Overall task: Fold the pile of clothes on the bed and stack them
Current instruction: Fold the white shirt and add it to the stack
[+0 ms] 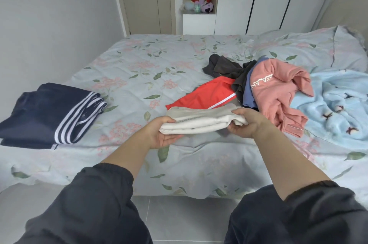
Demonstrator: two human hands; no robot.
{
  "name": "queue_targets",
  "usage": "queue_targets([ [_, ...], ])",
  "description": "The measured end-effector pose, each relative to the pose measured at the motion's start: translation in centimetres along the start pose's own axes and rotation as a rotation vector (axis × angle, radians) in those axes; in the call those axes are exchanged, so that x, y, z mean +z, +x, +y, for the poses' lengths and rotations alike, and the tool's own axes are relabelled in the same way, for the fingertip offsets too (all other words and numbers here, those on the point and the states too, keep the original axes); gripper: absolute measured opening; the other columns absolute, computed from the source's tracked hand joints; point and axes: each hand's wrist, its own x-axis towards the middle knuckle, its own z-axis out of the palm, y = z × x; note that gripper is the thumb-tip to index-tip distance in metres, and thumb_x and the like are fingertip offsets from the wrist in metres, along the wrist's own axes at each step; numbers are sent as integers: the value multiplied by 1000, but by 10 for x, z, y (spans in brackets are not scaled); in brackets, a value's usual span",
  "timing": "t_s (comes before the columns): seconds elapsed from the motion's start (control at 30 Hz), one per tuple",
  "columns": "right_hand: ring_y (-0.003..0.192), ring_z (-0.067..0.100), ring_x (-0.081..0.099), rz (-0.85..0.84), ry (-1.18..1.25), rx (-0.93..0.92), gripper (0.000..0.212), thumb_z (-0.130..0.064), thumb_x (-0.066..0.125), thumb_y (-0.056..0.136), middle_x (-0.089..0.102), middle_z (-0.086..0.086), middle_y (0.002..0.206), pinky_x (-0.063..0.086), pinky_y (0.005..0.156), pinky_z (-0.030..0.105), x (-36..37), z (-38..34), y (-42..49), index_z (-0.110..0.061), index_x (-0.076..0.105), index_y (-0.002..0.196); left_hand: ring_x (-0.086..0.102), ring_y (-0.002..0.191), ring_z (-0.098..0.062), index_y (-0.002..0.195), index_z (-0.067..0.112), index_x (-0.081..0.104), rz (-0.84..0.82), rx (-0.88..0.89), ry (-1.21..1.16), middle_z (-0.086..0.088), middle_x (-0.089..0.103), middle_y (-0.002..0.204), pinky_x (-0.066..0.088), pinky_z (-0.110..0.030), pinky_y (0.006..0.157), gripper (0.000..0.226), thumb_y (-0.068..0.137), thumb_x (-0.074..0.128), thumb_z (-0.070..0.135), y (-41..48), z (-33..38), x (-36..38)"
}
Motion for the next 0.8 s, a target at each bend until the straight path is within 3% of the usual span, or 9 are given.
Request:
queue_targets([
  [0.1,46,17,56,-138,-4,-36,20,0,37,95,54,10,49,53,55,31,50,-5,-11,-3,48,79,72,67,-29,97,3,65,28,77,-116,-13,72,79,57,-29,50,19,86,55,13,-21,31,-16],
  [0.27,93,27,59,-123,5,-87,22,3,33,96,50,17,93,56,64,29,131,-6,-10,4,55,100,69,65,-27,94,1,60,186,176,-188,-12,69,67,59,-33,51,12,89,52,8,-53,74,-57],
  [0.33,87,23,55,-130,11,-83,20,3,36,95,44,13,83,56,72,23,164,-5,-9,1,48,80,68,73,-28,94,-1,59,233,204,-248,-14,68,75,60,-35,55,11,88,53,6,-67,89,-81],
  [0.4,92,20,52,-128,32,-63,21,4,40,93,41,10,80,50,92,26,198,0,-5,-2,44,73,68,80,-28,98,-1,59,283,235,-292,-15,67,84,59,-36,60,13,87,53,4,-82,103,-109],
  [0.43,89,20,52,-134,32,-53,21,5,40,92,41,10,80,49,91,26,217,5,-4,-2,45,73,68,80,-27,101,-1,58,311,254,-297,-14,66,85,58,-35,60,16,87,52,3,-90,110,-124],
  [0.53,70,20,50,-200,1,-56,21,8,37,90,43,10,77,54,51,25,272,23,-2,-3,45,74,65,71,-23,102,1,55,382,313,-285,-12,62,85,57,-33,56,15,89,47,3,-111,128,-173],
  [0.6,66,20,49,-249,-26,-66,21,9,37,89,44,9,77,49,43,23,310,38,-2,-4,46,76,63,69,-21,97,3,54,437,348,-285,-10,60,82,58,-31,57,11,88,46,3,-126,142,-205],
  [0.73,75,24,55,-421,-9,-73,21,13,36,88,52,12,86,50,77,29,388,72,1,-3,50,89,62,71,-19,94,7,55,556,453,-332,-7,60,84,57,-28,56,11,86,47,4,-149,171,-274],
  [0.8,81,27,58,-486,-13,-64,21,14,38,87,55,15,92,53,78,32,422,94,3,-1,52,94,62,73,-19,101,5,56,608,517,-341,-7,60,88,57,-26,55,16,88,48,4,-154,181,-311],
])
